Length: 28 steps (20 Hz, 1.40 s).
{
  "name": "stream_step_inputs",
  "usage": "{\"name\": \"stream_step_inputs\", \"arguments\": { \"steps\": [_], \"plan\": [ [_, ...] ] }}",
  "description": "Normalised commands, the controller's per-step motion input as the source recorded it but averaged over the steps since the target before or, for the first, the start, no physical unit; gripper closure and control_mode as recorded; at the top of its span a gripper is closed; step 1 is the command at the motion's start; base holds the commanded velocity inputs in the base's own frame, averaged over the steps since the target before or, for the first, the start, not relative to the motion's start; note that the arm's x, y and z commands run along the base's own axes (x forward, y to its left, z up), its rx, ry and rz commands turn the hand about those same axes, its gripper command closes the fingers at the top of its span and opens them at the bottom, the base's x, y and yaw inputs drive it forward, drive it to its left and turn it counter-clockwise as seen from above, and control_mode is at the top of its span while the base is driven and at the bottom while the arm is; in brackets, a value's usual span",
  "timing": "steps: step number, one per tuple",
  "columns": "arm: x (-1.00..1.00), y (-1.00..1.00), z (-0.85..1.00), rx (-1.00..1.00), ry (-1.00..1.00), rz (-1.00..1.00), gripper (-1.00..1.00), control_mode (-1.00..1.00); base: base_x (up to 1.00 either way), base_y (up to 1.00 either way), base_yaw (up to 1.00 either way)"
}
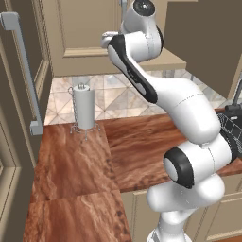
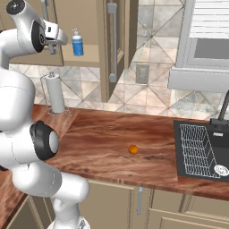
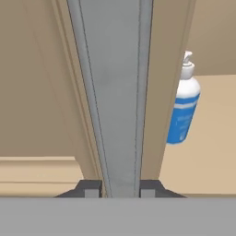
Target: Open the cabinet. Pick the soap dispenser and place it next to the sink. Then close the cabinet.
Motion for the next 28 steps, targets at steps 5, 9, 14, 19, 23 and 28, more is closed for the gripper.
{"name": "stream_step_inputs", "arguments": {
  "steps": [5,9,14,19,23,28],
  "plan": [
    [0.00,0.00,0.00,0.00,0.00,0.00,1.00,-1.00,0.00,0.00,0.00],
    [-0.05,0.03,-0.03,0.00,0.00,0.00,1.00,-1.00,0.00,0.00,0.00],
    [0.00,0.24,-0.03,0.00,-0.01,0.00,1.00,-1.00,0.00,0.00,0.00],
    [-0.04,0.57,0.00,0.00,-0.03,0.01,1.00,-1.00,0.00,0.00,0.00],
    [-0.19,0.64,0.00,0.00,-0.04,0.03,1.00,-1.00,0.00,0.00,0.00],
    [-0.38,0.55,0.00,0.00,-0.07,0.06,1.00,-1.00,0.00,0.00,0.00]
  ]
}}
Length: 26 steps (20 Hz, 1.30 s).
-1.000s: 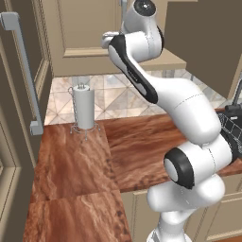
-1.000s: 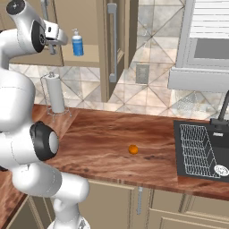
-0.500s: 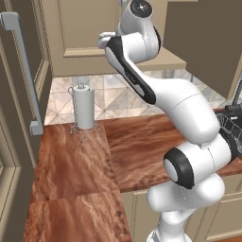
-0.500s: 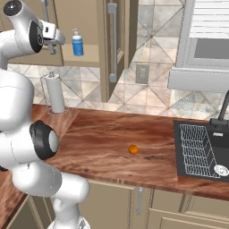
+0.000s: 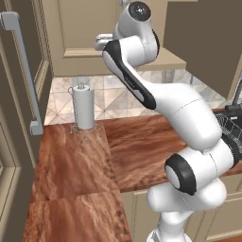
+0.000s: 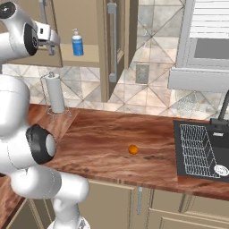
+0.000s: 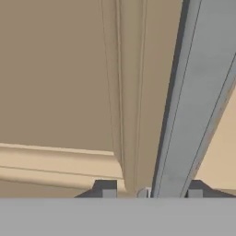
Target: Open the cabinet. Pick the soap dispenser and place it next to the sink. Then close the cabinet.
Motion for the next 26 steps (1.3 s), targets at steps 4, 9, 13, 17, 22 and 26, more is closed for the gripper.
{"name": "stream_step_inputs", "arguments": {
  "steps": [4,9,13,17,22,26],
  "plan": [
    [-0.62,0.54,0.00,0.00,-0.10,0.07,1.00,-1.00,0.00,0.00,0.00],
    [-0.67,0.53,0.00,0.00,-0.15,0.10,1.00,-1.00,0.00,0.00,0.00],
    [-0.63,0.57,0.00,0.00,-0.13,0.11,1.00,-1.00,0.00,0.00,0.00],
    [-0.58,0.59,0.00,0.00,-0.11,0.11,1.00,-1.00,0.00,0.00,0.00],
    [-0.42,0.60,0.02,0.00,-0.09,0.11,1.00,-1.00,0.00,0.00,0.00],
    [-0.28,0.59,0.15,0.00,-0.05,0.10,1.00,-1.00,0.00,0.00,0.00]
  ]
}}
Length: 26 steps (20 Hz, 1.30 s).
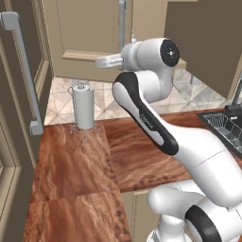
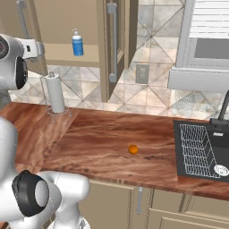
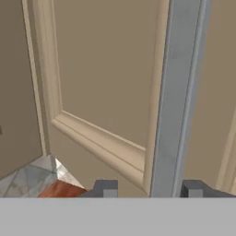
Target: Open the cabinet. Pick the soap dispenser and place it next to the sink. Then close the cabinet.
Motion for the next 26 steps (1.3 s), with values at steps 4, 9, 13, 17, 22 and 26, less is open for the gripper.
{"name": "stream_step_inputs", "arguments": {
  "steps": [4,9,13,17,22,26],
  "plan": [
    [-0.15,0.70,0.15,0.00,0.00,0.08,1.00,-1.00,0.00,0.00,0.00],
    [-0.13,0.73,0.19,0.00,-0.01,0.08,1.00,-1.00,0.00,0.00,0.00],
    [-0.44,0.86,0.18,0.00,-0.01,0.09,1.00,-1.00,0.00,0.00,0.00],
    [-0.76,0.98,0.19,0.00,-0.03,0.11,1.00,-1.00,0.00,0.00,0.00],
    [-0.75,0.96,0.20,0.00,-0.06,0.12,1.00,-1.00,0.00,0.00,0.00],
    [-0.58,0.88,0.18,0.00,-0.07,0.12,1.00,-1.00,0.00,0.00,0.00]
  ]
}}
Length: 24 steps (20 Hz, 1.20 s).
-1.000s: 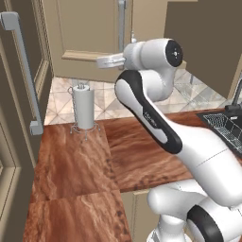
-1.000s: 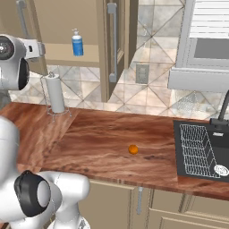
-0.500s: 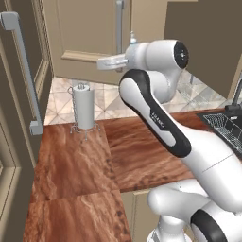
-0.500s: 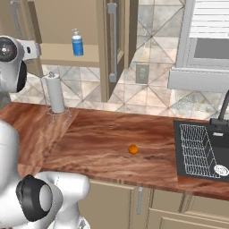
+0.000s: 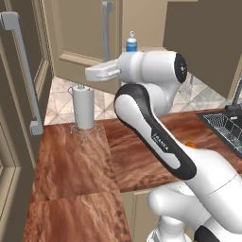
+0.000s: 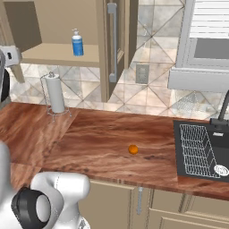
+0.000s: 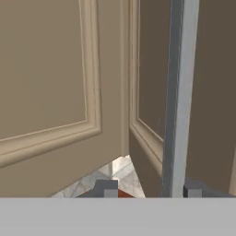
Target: Open the cabinet. Pick the soap dispenser and place it next to the sink. Then close the cabinet.
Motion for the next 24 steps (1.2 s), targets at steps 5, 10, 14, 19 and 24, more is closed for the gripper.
{"name": "stream_step_inputs", "arguments": {
  "steps": [5,10,14,19,24],
  "plan": [
    [-0.52,0.56,0.06,0.00,-0.01,0.10,1.00,-1.00,0.00,0.00,0.00],
    [-0.62,0.03,0.00,0.00,0.00,0.01,1.00,-1.00,0.00,0.00,0.00],
    [-0.77,-0.22,0.00,0.00,0.00,-0.05,1.00,-1.00,0.00,0.00,0.00],
    [-0.39,-0.06,0.00,0.00,0.01,-0.09,-1.00,-1.00,0.00,0.00,0.00],
    [-0.62,-0.34,0.00,0.00,0.02,-0.18,-1.00,-1.00,0.00,0.00,0.00]
  ]
}}
